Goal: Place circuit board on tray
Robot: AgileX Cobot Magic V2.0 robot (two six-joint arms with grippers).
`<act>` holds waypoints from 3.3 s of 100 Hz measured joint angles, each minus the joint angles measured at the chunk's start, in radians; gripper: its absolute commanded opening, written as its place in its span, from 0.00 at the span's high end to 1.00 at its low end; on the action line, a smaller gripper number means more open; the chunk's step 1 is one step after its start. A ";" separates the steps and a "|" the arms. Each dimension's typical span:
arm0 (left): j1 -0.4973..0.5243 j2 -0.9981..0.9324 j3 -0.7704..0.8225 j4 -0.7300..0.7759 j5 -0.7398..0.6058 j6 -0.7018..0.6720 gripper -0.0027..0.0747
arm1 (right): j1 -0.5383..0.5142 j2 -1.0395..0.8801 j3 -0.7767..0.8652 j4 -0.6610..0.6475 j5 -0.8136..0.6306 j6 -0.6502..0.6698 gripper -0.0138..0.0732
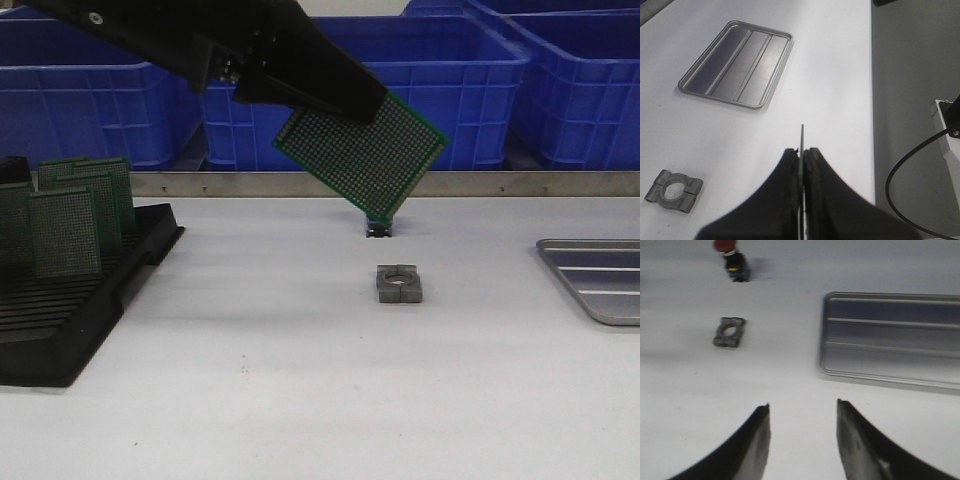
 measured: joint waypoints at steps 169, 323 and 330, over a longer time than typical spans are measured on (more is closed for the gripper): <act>0.000 0.000 0.002 0.022 0.034 0.012 0.77 | 0.283 0.710 -0.337 0.654 0.245 -1.297 0.92; 0.199 0.000 -0.120 0.017 0.090 0.003 0.28 | -0.235 1.037 -0.345 0.623 -0.041 -0.738 0.45; 0.199 0.000 -0.120 0.021 0.090 0.003 0.28 | -0.235 1.037 -0.347 0.603 -0.049 -0.738 0.23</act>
